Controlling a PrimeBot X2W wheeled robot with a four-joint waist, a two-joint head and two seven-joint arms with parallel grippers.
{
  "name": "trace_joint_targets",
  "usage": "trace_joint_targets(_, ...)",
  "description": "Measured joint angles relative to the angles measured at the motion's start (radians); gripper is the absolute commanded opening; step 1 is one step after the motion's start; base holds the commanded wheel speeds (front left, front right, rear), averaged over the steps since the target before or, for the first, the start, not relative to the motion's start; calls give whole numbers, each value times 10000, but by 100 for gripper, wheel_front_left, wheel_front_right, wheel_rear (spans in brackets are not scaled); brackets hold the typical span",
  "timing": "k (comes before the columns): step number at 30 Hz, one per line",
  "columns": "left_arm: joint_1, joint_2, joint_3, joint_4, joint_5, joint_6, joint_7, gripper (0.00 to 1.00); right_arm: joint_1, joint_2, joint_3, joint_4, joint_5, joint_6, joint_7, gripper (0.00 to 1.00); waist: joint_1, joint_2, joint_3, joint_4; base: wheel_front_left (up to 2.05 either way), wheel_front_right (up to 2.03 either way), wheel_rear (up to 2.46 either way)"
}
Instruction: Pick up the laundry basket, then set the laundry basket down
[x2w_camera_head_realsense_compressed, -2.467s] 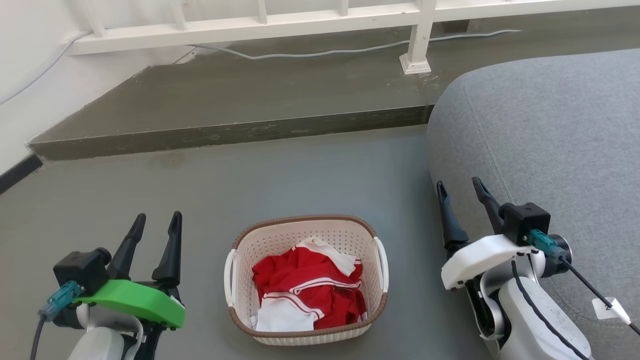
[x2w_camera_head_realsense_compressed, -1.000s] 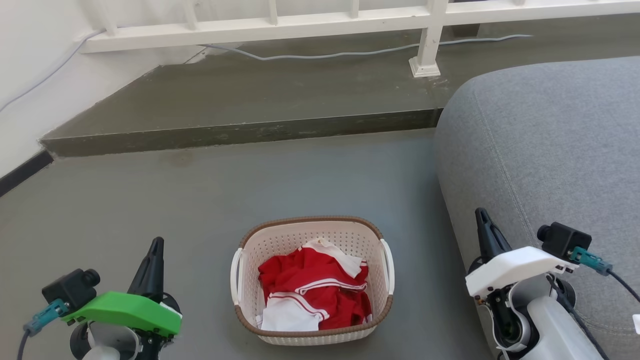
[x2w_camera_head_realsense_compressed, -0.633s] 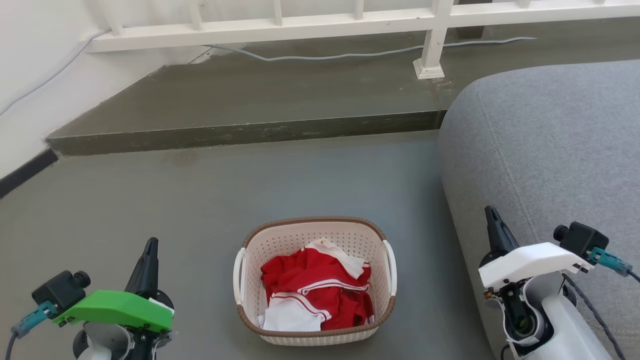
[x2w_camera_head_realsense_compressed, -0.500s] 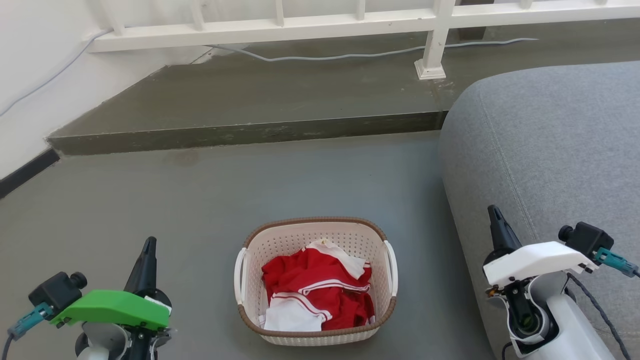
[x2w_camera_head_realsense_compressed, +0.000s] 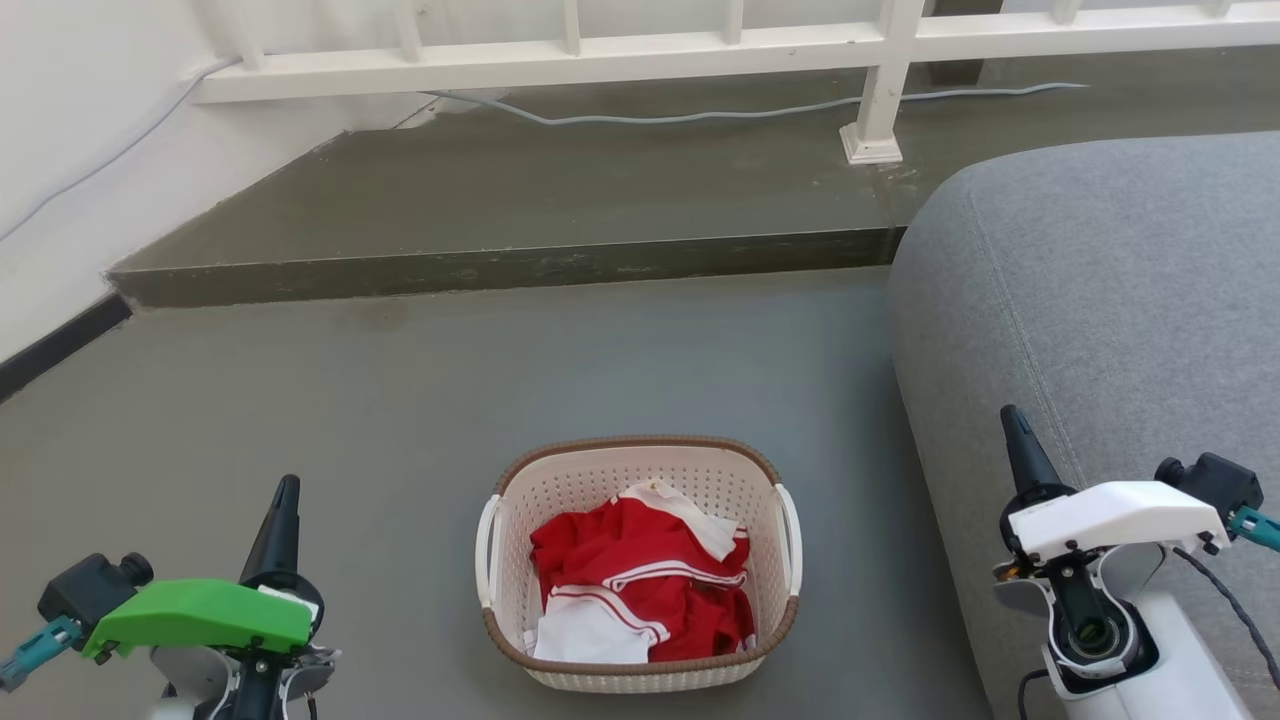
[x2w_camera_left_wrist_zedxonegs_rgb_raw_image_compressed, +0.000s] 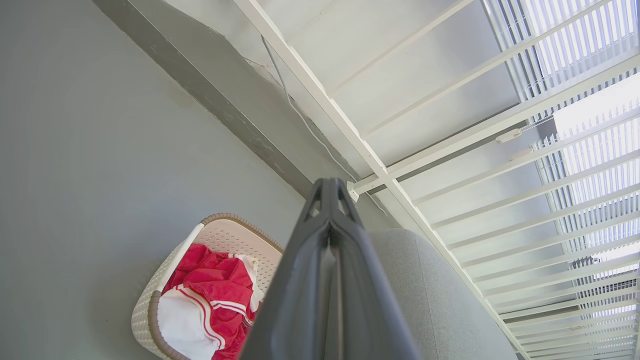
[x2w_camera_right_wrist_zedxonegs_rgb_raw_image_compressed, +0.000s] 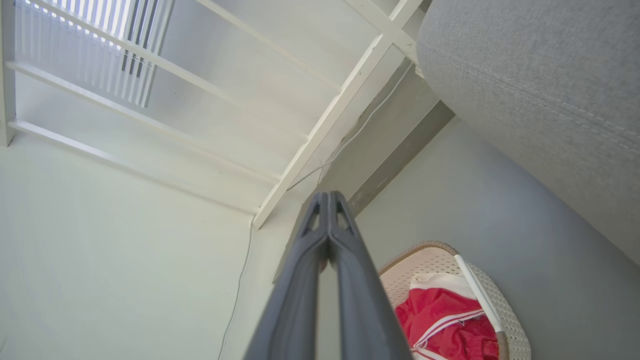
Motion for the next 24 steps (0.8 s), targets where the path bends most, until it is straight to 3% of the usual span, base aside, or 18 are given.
trace_joint_targets(24, 0, -305, 830, -67, -2305, 0, 798, 0, 149, 10, -1078, -217, 3112, 527, 802, 0, 0, 0, -68, 225, 0, 0, 0)
